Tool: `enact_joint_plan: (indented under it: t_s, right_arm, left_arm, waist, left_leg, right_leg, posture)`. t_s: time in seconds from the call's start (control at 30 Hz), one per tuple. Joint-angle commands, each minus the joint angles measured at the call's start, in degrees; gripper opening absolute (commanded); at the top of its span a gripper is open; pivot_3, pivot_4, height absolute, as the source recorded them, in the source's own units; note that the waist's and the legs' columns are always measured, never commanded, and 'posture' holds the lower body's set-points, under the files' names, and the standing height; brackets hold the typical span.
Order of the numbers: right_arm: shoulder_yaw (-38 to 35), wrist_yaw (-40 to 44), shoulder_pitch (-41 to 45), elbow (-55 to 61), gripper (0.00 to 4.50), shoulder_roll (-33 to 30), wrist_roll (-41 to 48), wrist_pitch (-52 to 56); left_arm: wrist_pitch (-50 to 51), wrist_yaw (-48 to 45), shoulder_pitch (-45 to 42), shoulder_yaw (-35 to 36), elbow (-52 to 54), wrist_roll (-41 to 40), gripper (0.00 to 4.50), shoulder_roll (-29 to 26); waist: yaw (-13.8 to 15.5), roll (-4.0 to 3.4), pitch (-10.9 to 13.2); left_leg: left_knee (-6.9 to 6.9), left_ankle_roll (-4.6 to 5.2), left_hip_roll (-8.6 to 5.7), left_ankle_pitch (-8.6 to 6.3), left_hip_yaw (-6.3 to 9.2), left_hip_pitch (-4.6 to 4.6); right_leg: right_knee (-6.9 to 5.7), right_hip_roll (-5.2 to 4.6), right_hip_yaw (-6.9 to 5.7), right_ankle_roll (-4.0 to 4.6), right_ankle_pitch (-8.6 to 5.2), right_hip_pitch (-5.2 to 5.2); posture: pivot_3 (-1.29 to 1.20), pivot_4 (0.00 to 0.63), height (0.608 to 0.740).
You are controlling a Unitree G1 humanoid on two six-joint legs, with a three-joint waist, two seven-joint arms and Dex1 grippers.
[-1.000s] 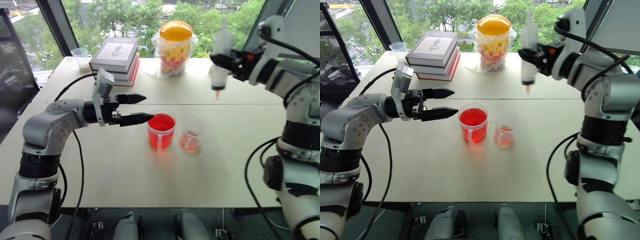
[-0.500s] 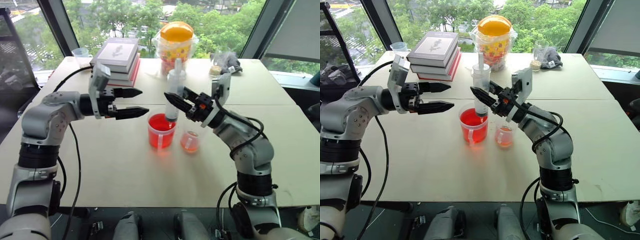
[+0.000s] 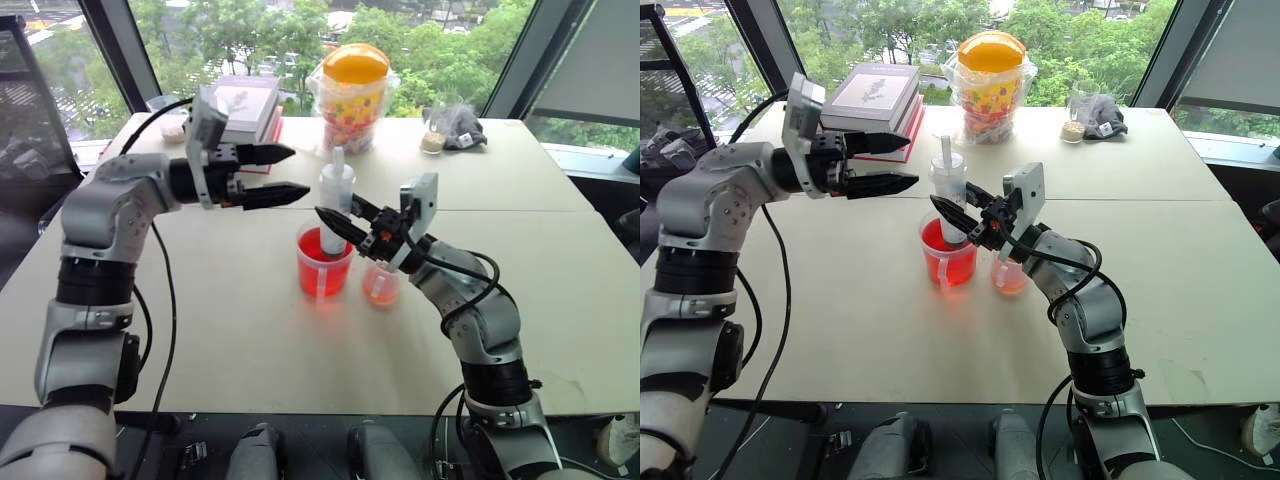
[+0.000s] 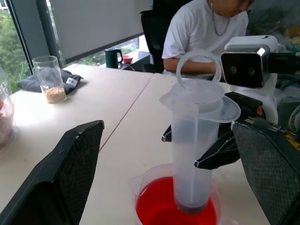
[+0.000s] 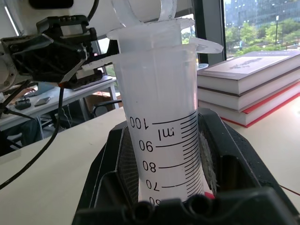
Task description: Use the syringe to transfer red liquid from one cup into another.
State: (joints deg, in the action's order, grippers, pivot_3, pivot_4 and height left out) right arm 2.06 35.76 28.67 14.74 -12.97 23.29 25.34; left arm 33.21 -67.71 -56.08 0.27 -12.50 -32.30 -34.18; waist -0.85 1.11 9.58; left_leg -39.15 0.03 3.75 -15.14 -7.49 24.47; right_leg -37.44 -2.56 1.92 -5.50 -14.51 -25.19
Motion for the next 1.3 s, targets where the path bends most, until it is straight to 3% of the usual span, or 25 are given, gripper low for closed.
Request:
enact_joint_plan:
  t_s: [0.03, 0.67, 0.77, 1.0, 1.3]
  right_arm:
    - [0.44, 0.04, 0.39, 1.43, 1.39, -0.35, 0.07, -1.47]
    - [2.02, 0.3, 0.56, 1.58, 1.39, -1.69, -0.34, -2.0]
    - [2.13, 0.36, 0.77, 1.35, 1.39, -1.8, -0.42, -2.07]
    - [2.05, 0.58, 0.99, 1.07, 1.39, -1.99, -0.36, -1.94]
    - [2.37, 1.46, 0.75, 0.98, 1.39, -2.18, 0.43, -0.89]
  left_arm:
    - [-3.78, -0.85, -3.89, -0.81, -3.85, 2.29, 4.5, 2.17]
    - [-12.49, -7.29, -14.28, -1.36, -22.2, 8.48, 4.5, 9.84]
    - [-12.37, -8.38, -14.6, -1.36, -23.01, 8.39, 3.6, 10.5]
    - [-10.36, -10.98, -14.33, -0.78, -21.57, 7.56, 0.02, 11.02]
    - [-9.92, -9.97, -15.27, 0.8, -20.9, 6.92, 0.02, 11.26]
  waist:
    - [0.0, 0.0, 0.0]
    - [-0.08, 0.01, 0.0]
    - [-0.09, 0.01, 0.0]
    - [-0.11, 0.01, 0.0]
    - [-0.11, 0.01, 0.0]
  left_leg:
    - [0.0, 0.0, 0.0, 0.0, 0.0, 0.0]
    - [0.01, 0.01, 0.0, 0.0, 0.01, 0.02]
    - [0.01, 0.01, 0.0, 0.0, 0.01, 0.03]
    - [0.01, 0.01, 0.0, 0.0, 0.02, 0.03]
    - [0.01, 0.01, 0.0, -0.01, 0.02, 0.03]
  right_leg:
    - [0.0, 0.0, 0.0, 0.0, 0.0, 0.0]
    - [0.04, 0.01, 0.0, -0.01, 0.0, -0.01]
    - [0.04, 0.01, 0.0, -0.01, 0.0, -0.01]
    - [0.04, 0.01, 0.0, -0.01, 0.0, -0.01]
    - [0.05, 0.01, 0.0, -0.01, 0.0, -0.01]
  posture:
    - [0.0, 0.15, 0.74]
    - [0.0, 0.15, 0.74]
    - [0.0, 0.15, 0.74]
    - [0.0, 0.15, 0.74]
    - [0.0, 0.15, 0.74]
